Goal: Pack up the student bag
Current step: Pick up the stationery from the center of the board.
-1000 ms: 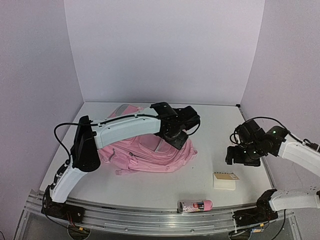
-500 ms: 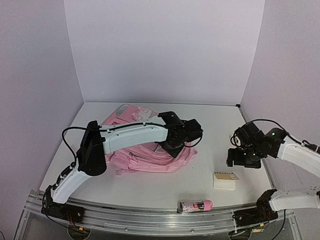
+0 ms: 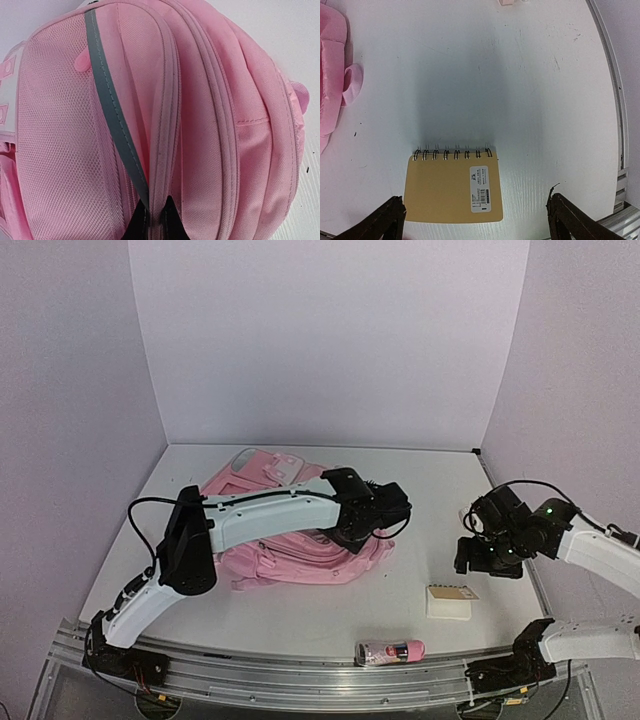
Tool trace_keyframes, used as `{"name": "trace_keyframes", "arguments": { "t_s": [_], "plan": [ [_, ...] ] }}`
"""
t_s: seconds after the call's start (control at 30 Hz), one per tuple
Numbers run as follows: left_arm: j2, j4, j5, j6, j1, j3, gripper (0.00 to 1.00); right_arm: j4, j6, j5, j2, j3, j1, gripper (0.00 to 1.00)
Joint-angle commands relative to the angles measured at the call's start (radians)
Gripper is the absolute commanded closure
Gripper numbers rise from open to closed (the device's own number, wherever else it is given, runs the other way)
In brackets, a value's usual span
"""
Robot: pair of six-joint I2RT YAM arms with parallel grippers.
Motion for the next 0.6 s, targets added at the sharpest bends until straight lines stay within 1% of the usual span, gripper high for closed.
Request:
{"name": "trace_keyframes", "arguments": {
  "t_s": [0.0, 0.1, 0.17, 0.2, 0.3, 0.4, 0.47, 0.53, 0.57],
  "plan": [
    [-0.160, 0.112, -0.147, 0.037, 0.019, 0.006, 1.00, 0.006, 0.007, 0.009, -0.006, 0.001, -0.004, 0.05],
    [-0.201, 0.151, -0.218, 0.045, 0.019, -0.009, 1.00, 0.015, -0.021, -0.013, -0.010, 0.003, -0.004, 0.07],
    [-0.225, 0.167, -0.248, 0.064, 0.019, -0.011, 1.00, 0.033, -0.091, -0.073, -0.017, 0.002, -0.004, 0.07],
    [-0.237, 0.172, -0.266, 0.073, 0.019, -0.011, 1.00, 0.053, -0.148, -0.130, -0.022, -0.001, -0.004, 0.07],
    [-0.284, 0.189, -0.322, 0.099, 0.020, -0.019, 1.00, 0.120, -0.325, -0.379, -0.043, -0.024, -0.004, 0.07],
    [-0.352, 0.242, -0.340, 0.138, 0.022, -0.060, 1.00, 0.197, -0.449, -0.652, -0.065, -0.059, -0.004, 0.10],
    [-0.410, 0.292, -0.343, 0.161, 0.026, -0.107, 1.00, 0.217, -0.525, -0.818, -0.058, -0.062, 0.006, 0.12],
    [-0.464, 0.333, -0.315, 0.168, 0.040, -0.162, 1.00, 0.219, -0.580, -0.916, -0.032, -0.053, 0.052, 0.12],
    [-0.484, 0.345, -0.288, 0.166, 0.049, -0.185, 1.00, 0.220, -0.617, -0.939, -0.018, -0.053, 0.092, 0.12]
  ]
}}
